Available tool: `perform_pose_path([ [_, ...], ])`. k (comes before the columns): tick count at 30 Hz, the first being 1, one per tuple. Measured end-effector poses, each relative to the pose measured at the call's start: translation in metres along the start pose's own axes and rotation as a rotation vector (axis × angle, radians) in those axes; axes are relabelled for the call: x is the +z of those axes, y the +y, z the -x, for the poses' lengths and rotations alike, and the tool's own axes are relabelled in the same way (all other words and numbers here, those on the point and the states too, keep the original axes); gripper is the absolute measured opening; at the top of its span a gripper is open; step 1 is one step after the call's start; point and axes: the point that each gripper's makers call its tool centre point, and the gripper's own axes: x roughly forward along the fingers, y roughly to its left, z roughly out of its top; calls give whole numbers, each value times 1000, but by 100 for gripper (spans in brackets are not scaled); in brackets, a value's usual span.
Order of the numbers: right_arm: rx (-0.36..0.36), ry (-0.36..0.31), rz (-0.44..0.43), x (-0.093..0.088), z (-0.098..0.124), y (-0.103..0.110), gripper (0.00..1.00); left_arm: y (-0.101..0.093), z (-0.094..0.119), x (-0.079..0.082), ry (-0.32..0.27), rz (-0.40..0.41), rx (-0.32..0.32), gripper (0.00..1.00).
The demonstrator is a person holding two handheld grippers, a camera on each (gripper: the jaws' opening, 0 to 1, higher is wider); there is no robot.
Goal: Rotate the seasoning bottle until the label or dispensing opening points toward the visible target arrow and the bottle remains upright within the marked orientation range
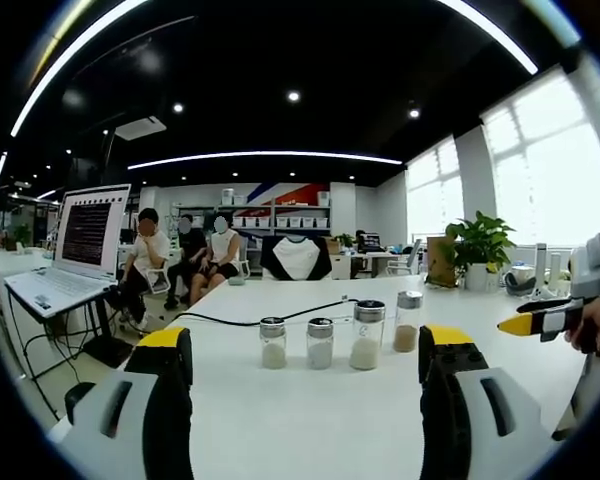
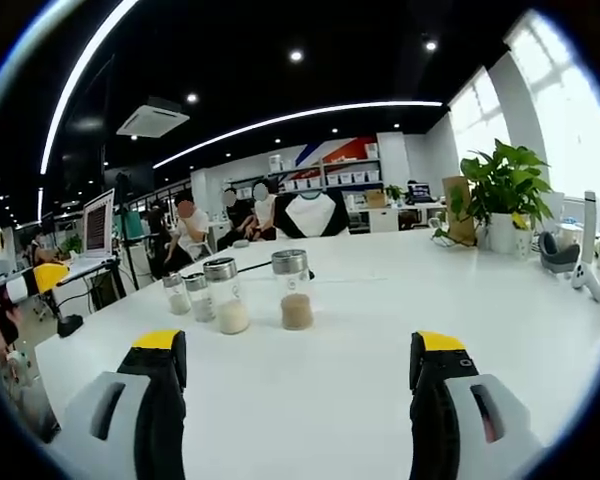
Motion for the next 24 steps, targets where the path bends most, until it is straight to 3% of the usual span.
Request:
perform_pose_path([
  [14, 54, -14, 4, 13, -19, 24, 94, -3, -1, -5, 9, 7, -11, 99],
  [17, 98, -17, -38, 16, -26, 34, 94, -3, -1, -5, 9, 11, -11, 99],
  [22, 103, -20, 5, 22, -38, 43, 94, -4, -1, -4, 2, 32, -19, 99],
  [24, 136, -37, 3, 28, -43, 50, 93, -3, -1, -5, 13, 23, -15, 99],
])
